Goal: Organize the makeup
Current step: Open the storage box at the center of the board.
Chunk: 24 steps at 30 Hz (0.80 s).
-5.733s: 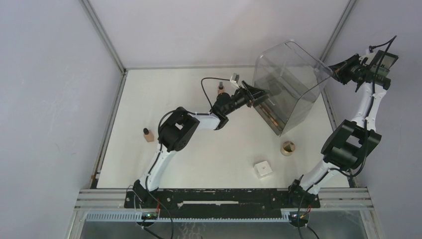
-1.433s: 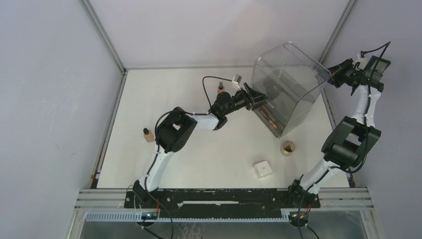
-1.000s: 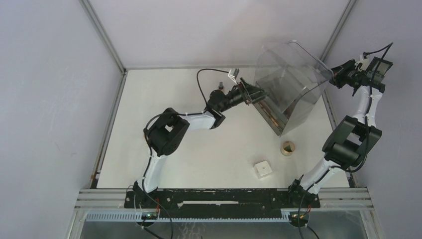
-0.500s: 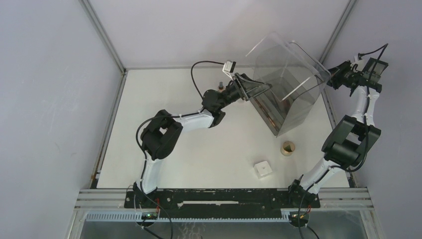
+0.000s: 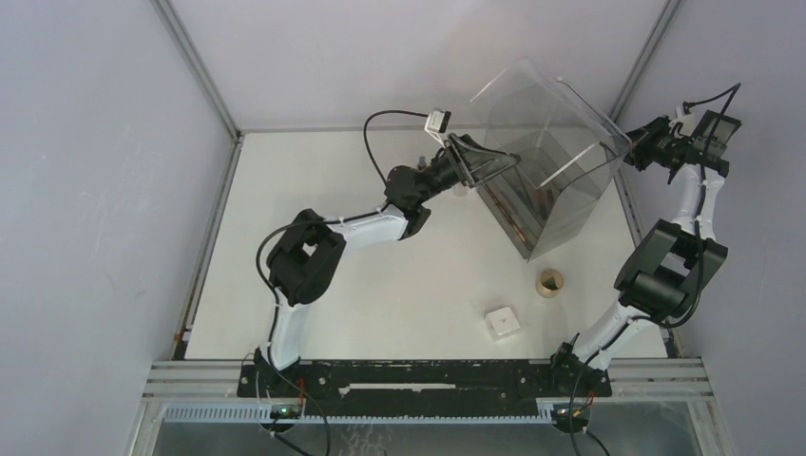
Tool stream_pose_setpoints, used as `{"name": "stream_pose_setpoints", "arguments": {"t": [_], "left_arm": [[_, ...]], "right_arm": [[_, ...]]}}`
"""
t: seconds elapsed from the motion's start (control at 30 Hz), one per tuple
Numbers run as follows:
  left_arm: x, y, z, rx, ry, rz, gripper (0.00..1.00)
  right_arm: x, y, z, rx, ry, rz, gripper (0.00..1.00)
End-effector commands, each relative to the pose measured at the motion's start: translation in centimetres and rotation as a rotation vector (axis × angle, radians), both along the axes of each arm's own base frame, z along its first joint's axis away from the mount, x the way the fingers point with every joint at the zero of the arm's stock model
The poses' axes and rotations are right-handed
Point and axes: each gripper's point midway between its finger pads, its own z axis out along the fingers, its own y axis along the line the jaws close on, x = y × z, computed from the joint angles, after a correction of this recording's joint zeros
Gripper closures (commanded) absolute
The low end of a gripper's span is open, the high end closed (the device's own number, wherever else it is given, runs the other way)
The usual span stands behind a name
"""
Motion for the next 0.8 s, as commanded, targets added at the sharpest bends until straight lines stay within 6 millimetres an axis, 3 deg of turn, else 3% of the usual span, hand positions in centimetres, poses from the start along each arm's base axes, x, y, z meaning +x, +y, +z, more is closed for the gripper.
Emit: {"name": "stream_pose_setpoints", "arguments": {"t": [0.0,0.53,0.77], "left_arm": [[-3.0,3.1,8.6,-0.138,-0.174,0.008,0.23],[-0.3,1.5,11.2,-0.095,-0.179,0.055,0.23],[1.7,-0.9,11.1,-0.001,-0.18,0.061,0.23]], "right_arm": [[-0.1,1.5,1.6,-0.001,-0.043,0.051,0.98],[-1.1,2.9,3.1,-0.032,-0.077,0.079,0.97],[-1.7,4.2,2.5,-0.03,-0.064,0.105,0.98]]}}
